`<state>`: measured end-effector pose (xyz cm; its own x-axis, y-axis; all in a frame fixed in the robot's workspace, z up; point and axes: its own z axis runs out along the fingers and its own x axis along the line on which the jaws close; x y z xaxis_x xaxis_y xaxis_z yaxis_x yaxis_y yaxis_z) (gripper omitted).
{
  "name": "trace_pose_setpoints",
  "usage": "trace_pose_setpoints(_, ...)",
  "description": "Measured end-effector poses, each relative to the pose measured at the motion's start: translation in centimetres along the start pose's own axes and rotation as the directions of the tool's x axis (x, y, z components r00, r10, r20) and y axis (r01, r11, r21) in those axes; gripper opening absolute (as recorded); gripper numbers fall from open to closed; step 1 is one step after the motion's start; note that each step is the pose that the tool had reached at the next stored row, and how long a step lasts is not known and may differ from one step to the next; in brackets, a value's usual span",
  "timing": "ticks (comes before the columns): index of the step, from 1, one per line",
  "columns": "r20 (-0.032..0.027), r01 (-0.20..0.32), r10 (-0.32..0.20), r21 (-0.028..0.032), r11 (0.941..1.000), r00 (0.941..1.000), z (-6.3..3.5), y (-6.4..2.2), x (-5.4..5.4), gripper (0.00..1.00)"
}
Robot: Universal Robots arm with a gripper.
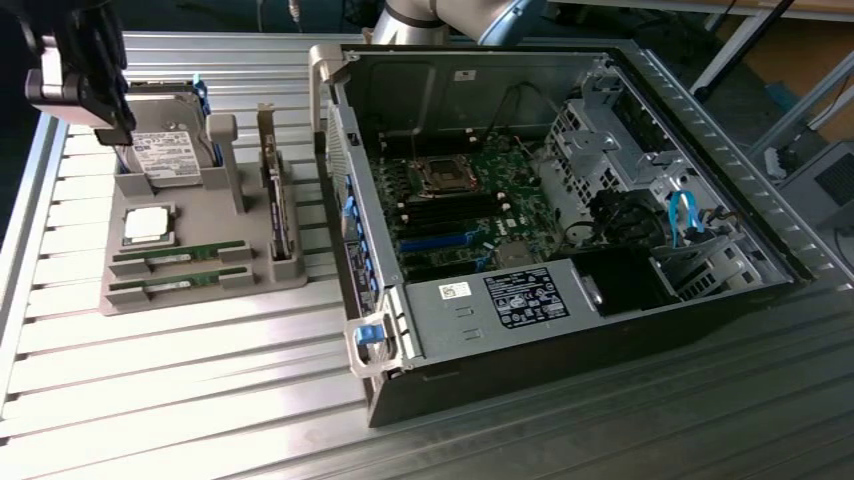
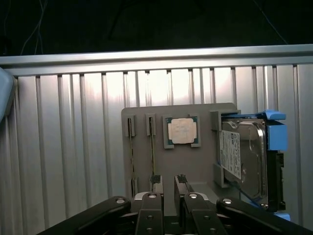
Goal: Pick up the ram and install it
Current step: 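Pick up the ram and move it above insertion slot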
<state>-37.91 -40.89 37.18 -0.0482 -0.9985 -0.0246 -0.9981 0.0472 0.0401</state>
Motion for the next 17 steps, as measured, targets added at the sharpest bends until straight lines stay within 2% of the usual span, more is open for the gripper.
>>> trace_pose_setpoints(17, 0.0002, 0.000, 0.000, 0.0035, 1.0000, 1.0000, 3.24, -0.13, 0.1, 0.24)
